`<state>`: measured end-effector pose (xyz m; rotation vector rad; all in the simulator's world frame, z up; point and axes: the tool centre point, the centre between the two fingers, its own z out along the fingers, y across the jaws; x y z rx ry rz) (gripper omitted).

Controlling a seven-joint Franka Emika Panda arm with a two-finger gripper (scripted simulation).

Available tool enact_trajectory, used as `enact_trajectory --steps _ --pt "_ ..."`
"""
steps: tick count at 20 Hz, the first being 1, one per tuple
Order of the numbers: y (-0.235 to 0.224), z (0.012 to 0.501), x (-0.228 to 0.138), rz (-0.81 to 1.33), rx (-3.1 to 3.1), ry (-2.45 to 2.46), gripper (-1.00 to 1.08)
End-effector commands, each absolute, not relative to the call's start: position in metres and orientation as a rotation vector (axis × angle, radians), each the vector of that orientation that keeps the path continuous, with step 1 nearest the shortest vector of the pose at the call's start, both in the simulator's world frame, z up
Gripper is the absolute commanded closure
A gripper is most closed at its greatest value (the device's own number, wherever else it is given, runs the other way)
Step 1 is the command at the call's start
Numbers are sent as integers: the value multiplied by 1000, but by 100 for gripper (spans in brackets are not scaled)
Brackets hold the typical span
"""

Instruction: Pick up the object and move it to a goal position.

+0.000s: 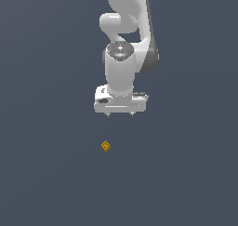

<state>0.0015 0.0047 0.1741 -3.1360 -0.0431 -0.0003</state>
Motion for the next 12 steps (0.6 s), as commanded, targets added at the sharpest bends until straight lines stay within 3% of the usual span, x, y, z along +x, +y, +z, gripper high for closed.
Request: enact_trajectory --steps 1,12 --pt "5 174 2 0 -3136 -43 -92" --pt "36 186 4 -30 -3144 -131 -92"
